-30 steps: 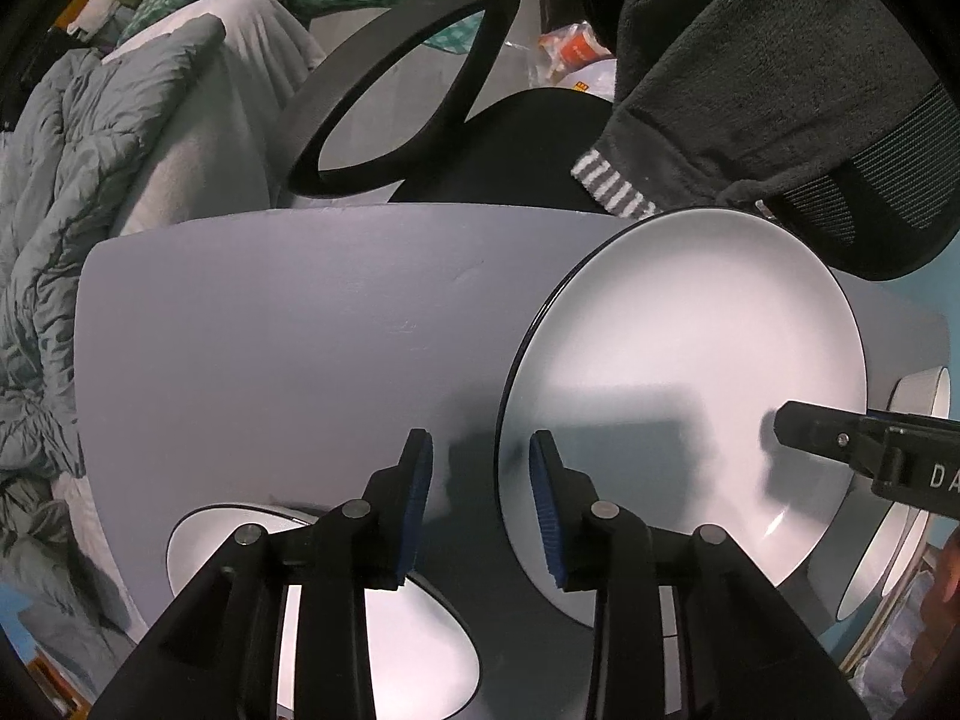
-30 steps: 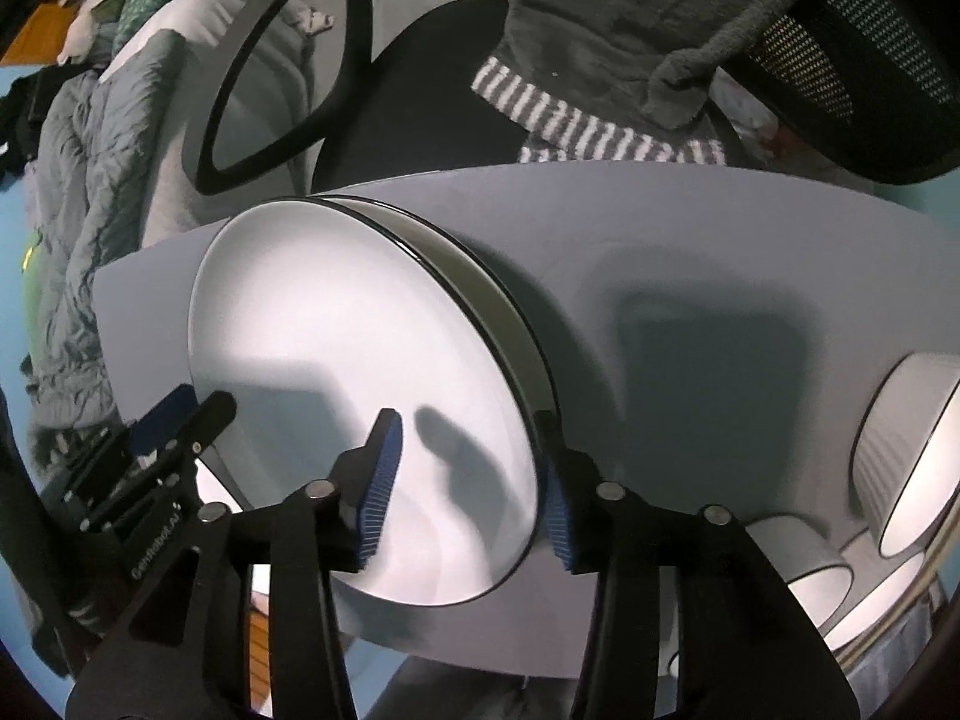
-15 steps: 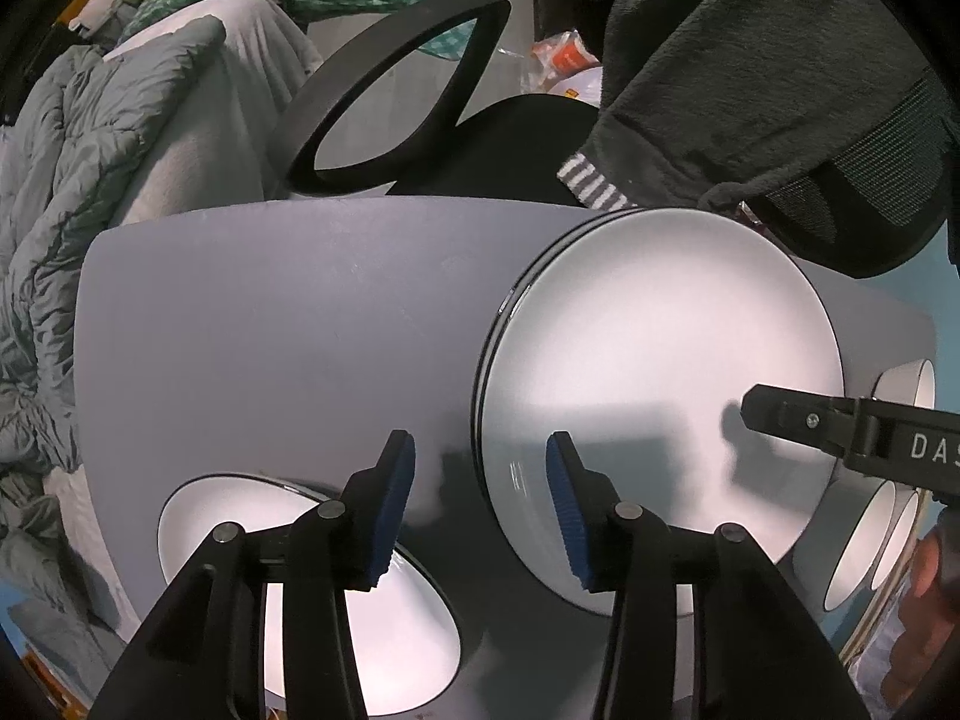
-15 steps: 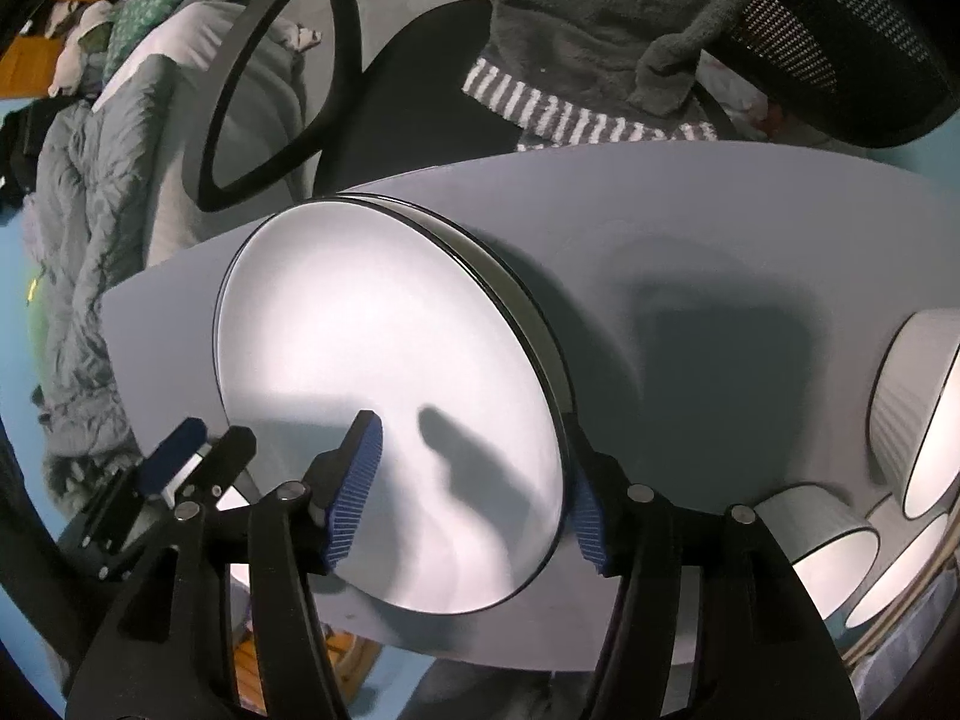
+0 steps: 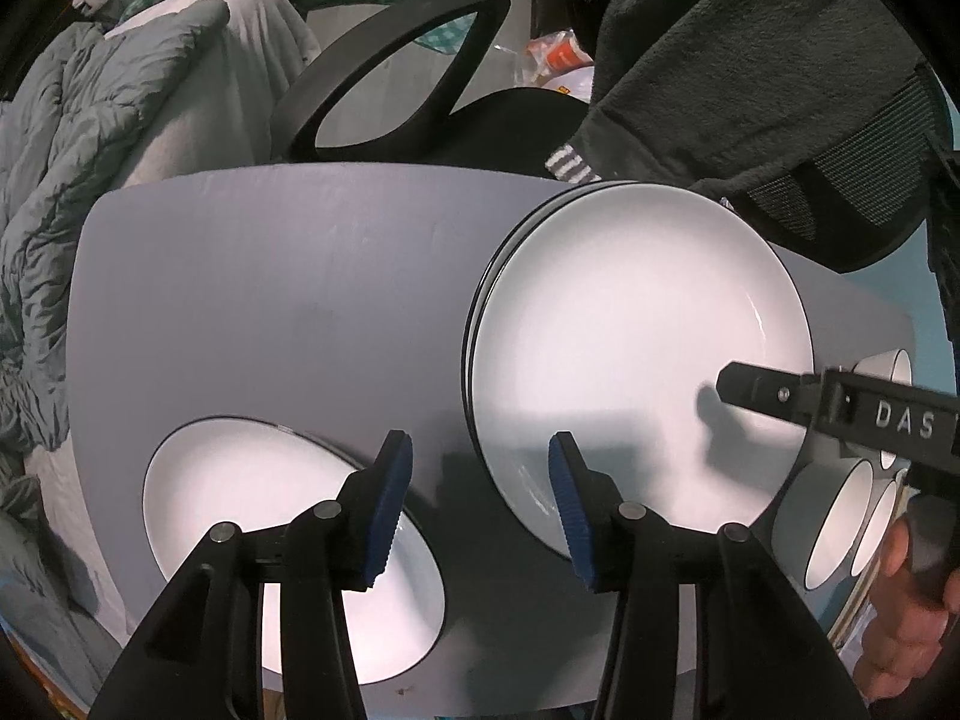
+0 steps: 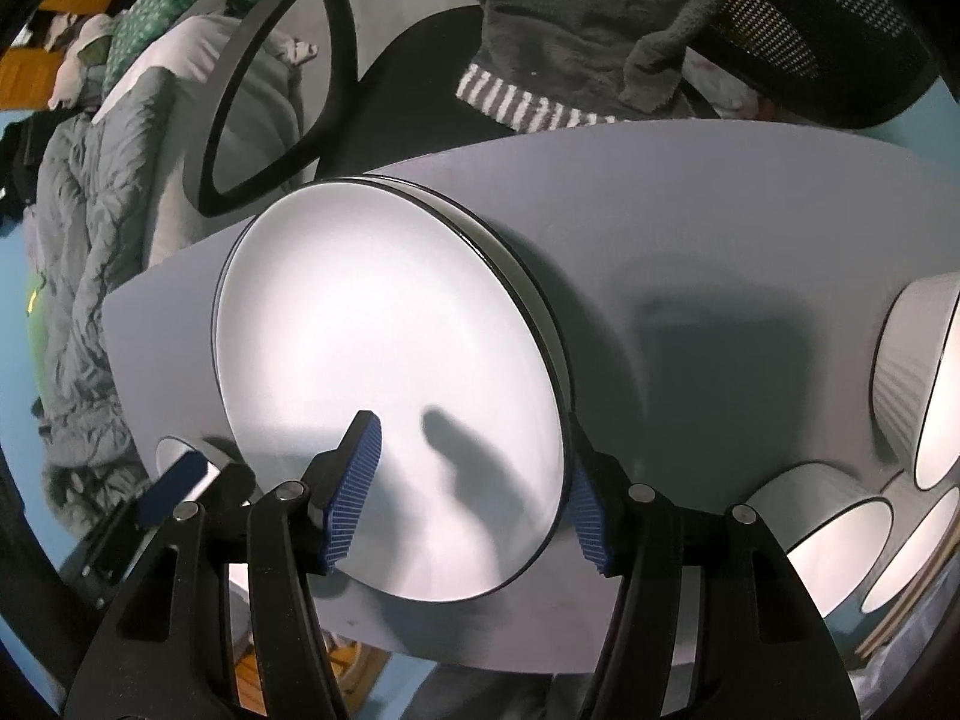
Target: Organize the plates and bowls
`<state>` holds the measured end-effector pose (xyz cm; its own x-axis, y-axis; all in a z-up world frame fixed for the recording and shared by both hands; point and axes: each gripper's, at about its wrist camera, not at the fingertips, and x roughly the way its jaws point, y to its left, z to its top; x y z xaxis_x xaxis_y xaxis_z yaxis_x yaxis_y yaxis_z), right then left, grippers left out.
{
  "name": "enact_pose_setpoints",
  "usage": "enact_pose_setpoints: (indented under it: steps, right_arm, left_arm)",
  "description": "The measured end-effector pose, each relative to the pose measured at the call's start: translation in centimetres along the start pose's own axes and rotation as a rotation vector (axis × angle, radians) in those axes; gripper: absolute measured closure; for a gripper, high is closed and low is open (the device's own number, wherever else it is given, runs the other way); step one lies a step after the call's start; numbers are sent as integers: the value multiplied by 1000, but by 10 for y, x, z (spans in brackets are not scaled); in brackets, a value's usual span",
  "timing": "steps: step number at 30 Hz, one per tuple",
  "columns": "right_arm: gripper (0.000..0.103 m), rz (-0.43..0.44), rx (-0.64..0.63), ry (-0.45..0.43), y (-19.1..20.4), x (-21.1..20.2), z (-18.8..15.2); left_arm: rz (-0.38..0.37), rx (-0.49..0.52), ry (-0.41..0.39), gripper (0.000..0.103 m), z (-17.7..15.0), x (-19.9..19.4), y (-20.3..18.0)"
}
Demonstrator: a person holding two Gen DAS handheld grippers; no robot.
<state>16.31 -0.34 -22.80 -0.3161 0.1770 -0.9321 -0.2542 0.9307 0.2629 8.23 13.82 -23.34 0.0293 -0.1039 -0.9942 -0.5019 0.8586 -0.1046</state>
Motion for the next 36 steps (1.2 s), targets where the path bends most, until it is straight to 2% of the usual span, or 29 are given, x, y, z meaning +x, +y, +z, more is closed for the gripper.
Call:
enact_pose_setpoints:
  steps: [2, 3, 4, 7, 13, 18, 24, 31, 36]
  right_arm:
    - [42, -9, 4, -5, 0, -1, -1]
    - [37, -26, 4, -8, 0, -2, -2]
    - [37, -51, 4, -16, 0, -3, -3]
    - [37, -31, 2, -17, 1, -3, -5]
    - [37, -72, -49, -46, 10, -7, -17]
    - [37, -131, -142, -87, 23, -16, -30]
    - [37, -203, -294, -140, 45, -29, -51]
    - [37, -229, -462, -164, 73, -37, -73]
    - [37, -228, -581, -156, 94, -41, -90]
  left_arm:
    - [-5, -3, 0, 55, -3, -2, 2]
    - [-10, -3, 0, 55, -6, -3, 3]
    - [-12, -5, 0, 55, -7, -3, 4]
    - [-18, -9, -3, 55, -13, -5, 8]
    - [-29, -26, -15, 55, -25, -12, 16]
    - [-29, -41, -36, 51, -39, -23, 28]
    - [-34, -82, -52, 50, -63, -36, 51]
    - [-34, -133, -66, 49, -88, -48, 75]
    - [-55, -214, -70, 49, -107, -53, 96]
